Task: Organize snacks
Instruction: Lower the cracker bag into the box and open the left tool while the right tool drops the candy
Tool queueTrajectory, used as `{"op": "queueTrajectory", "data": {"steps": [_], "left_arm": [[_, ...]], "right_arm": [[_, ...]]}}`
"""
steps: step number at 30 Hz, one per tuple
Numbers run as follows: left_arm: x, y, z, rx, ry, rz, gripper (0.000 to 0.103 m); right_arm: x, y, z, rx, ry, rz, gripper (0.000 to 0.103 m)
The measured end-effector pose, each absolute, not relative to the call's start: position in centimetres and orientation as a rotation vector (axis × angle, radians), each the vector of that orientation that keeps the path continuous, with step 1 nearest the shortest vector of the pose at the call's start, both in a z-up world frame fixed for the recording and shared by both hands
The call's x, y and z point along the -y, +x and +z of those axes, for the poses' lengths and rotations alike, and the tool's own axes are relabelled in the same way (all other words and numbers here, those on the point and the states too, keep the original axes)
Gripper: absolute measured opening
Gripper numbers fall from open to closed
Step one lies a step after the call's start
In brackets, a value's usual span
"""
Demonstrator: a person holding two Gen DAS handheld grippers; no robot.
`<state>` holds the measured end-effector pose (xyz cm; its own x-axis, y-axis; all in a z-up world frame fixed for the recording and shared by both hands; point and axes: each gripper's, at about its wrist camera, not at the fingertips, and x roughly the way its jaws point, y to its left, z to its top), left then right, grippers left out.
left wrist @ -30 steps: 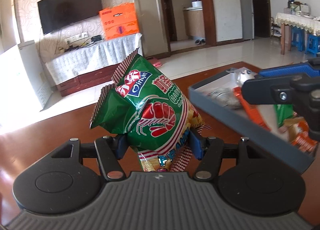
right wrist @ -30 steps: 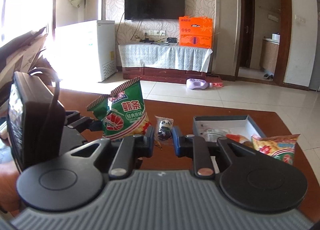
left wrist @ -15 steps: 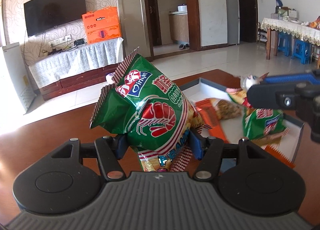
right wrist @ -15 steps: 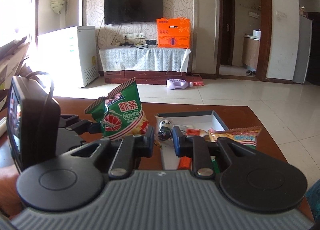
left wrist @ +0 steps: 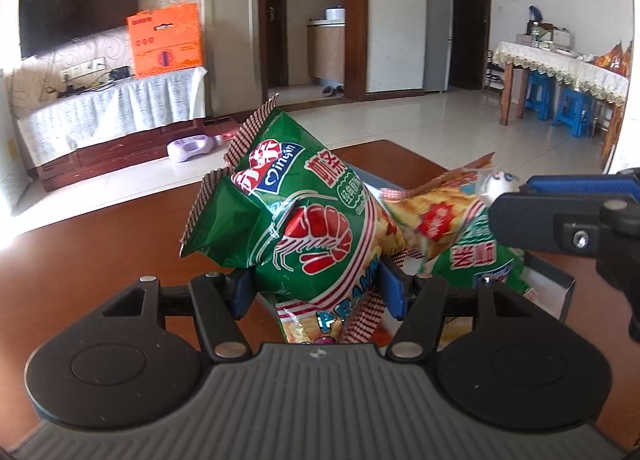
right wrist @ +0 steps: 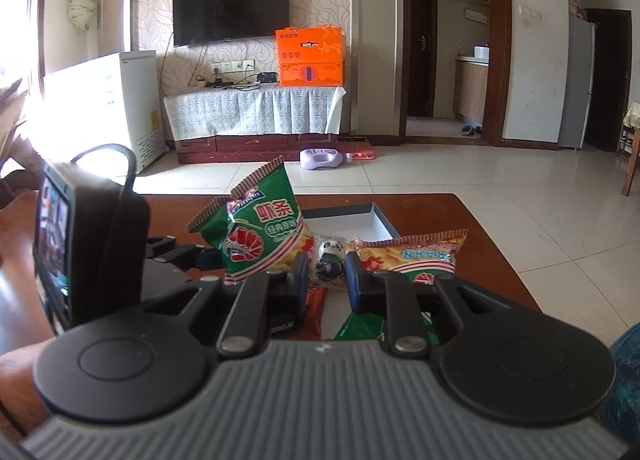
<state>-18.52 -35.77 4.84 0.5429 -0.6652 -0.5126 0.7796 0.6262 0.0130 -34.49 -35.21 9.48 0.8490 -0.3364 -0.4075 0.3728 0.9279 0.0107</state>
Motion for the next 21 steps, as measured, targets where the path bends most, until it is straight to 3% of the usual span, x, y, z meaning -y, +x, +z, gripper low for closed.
{"op": "queueTrajectory", "data": {"steps": [4,8,13,21], "left_arm": [[37.8,-18.8,4.2,-0.49,0.259,-0.88,0.07],[38.0,-18.7,3.7,-0.497,0.24,-0.91,0.084],[38.1,-19.7,3.6,-0.473,0.267,-0.943,0.093],[35.7,-21.6,3.8,-0.436,0.336,-0.938,0.097]], "right_arm": [[36.0,-34.6,9.2,-0.419,0.098,-0.392,0.022],[36.1,-34.3,8.9,-0.432,0.097,-0.397,0.022],[36.0,-34.1,8.9,-0.432,0.098,-0.392,0.022],[36.4,-34.0,8.3,-0.453,0.103,-0.384,0.022]]}}
